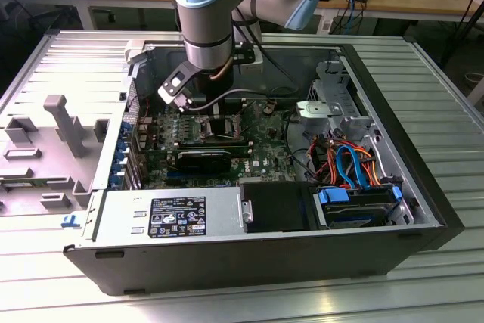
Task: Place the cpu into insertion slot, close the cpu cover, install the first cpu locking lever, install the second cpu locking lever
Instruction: 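Place the cpu into insertion slot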
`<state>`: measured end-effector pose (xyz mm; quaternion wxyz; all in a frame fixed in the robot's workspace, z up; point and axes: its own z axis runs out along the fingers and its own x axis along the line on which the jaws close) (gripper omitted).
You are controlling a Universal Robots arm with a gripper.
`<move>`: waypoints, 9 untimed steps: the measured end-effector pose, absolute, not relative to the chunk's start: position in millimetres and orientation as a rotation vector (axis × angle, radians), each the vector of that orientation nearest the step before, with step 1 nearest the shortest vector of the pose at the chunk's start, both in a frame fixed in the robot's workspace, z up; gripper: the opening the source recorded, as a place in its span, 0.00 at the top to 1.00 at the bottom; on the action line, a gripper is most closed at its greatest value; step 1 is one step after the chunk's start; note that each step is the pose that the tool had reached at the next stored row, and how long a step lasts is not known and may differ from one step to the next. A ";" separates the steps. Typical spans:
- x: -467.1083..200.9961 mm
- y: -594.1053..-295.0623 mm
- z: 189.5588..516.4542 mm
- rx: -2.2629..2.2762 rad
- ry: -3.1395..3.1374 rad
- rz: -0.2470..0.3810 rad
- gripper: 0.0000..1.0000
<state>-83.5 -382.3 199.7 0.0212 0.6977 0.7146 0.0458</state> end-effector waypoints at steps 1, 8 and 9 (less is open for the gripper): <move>-83.6 -382.2 199.6 2.163 2.215 0.142 0.46; -85.3 -382.2 199.5 2.163 2.215 0.142 0.46; -85.3 -382.2 199.5 2.163 2.215 0.142 0.46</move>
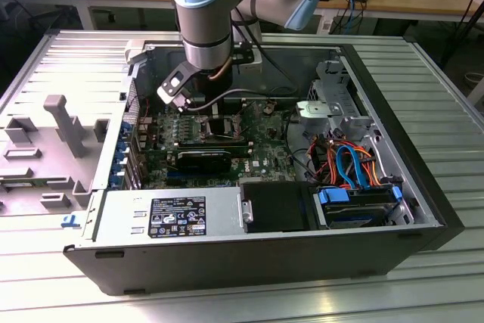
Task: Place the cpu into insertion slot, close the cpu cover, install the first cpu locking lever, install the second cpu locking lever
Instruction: 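Place the cpu into insertion slot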
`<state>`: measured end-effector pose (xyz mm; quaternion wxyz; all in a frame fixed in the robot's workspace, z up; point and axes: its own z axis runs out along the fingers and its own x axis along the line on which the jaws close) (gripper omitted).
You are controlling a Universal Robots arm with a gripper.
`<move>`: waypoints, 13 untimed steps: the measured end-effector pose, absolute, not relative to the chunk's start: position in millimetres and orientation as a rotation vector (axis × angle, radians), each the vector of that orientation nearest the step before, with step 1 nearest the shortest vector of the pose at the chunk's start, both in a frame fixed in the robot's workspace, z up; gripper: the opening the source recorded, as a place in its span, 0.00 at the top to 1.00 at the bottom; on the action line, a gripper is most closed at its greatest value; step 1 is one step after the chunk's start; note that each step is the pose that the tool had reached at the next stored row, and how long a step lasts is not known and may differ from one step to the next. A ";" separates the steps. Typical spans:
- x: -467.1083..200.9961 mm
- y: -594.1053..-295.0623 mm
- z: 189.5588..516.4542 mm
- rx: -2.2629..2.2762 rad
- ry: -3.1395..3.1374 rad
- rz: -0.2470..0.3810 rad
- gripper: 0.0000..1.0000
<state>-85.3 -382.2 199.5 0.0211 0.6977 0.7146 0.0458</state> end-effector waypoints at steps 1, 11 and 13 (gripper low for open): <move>-85.3 -382.2 199.4 2.163 2.215 0.142 0.46; -85.6 -382.2 204.4 2.164 2.216 0.145 0.39; -85.6 -382.2 208.0 2.166 2.218 0.149 0.39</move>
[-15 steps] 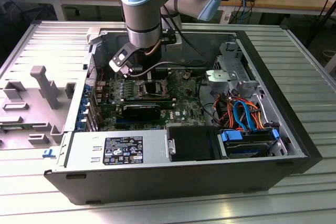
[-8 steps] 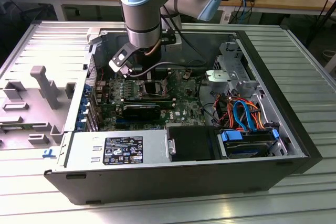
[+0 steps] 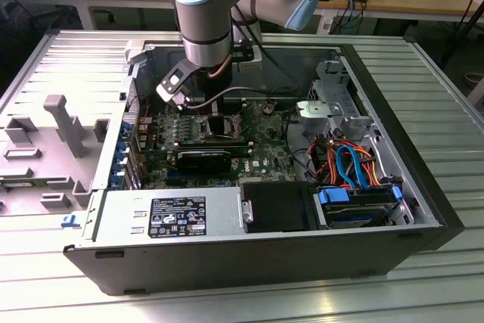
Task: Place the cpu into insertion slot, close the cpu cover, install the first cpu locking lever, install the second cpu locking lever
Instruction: 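Place the cpu into insertion slot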
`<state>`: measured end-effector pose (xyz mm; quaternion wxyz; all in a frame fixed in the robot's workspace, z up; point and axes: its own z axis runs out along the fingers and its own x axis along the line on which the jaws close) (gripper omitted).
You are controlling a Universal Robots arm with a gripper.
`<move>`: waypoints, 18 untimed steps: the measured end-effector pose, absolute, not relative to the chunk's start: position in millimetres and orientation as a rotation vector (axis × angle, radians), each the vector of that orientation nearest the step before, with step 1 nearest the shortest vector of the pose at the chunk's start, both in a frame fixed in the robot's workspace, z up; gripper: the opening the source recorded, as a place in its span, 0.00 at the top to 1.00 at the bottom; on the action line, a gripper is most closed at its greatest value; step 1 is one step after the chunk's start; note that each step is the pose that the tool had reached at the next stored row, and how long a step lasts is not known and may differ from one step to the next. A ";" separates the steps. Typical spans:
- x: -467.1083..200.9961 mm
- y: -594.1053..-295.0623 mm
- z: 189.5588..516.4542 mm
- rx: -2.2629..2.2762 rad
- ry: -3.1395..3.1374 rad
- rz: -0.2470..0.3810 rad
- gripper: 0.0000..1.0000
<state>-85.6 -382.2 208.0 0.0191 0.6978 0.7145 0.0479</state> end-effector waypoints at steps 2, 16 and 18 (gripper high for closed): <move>-85.5 -382.2 210.0 2.169 2.220 0.156 0.39; -84.3 -380.4 209.7 2.162 2.214 0.126 0.77; -83.9 -380.2 209.7 2.138 2.195 0.069 0.89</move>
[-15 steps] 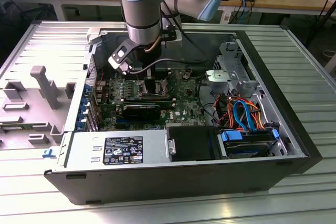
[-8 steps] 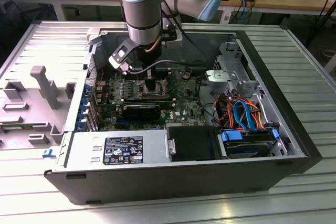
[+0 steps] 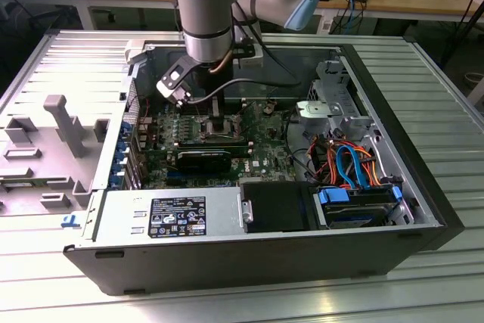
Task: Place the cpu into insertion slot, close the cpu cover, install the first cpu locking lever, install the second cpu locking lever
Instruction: 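Place the cpu into insertion slot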
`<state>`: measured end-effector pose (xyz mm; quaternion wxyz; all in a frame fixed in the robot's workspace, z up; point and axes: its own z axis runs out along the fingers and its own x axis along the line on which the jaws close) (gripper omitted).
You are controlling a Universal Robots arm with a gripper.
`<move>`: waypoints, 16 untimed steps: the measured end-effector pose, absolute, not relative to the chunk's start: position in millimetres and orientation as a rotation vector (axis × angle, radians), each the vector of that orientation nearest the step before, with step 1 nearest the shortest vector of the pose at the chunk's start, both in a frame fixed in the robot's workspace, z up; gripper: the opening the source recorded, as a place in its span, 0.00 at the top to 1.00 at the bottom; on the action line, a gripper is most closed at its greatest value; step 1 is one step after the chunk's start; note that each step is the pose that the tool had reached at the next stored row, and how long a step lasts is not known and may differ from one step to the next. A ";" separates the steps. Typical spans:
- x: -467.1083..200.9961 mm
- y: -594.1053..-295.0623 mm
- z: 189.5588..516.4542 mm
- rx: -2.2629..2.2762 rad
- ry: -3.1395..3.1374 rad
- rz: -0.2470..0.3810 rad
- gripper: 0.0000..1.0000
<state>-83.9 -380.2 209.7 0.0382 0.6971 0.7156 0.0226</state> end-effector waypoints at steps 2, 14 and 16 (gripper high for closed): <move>-81.8 -380.2 208.9 2.142 2.199 0.057 0.89; -76.6 -380.2 221.1 2.154 2.212 0.031 0.89; -76.2 -380.2 222.6 2.154 2.213 0.031 0.89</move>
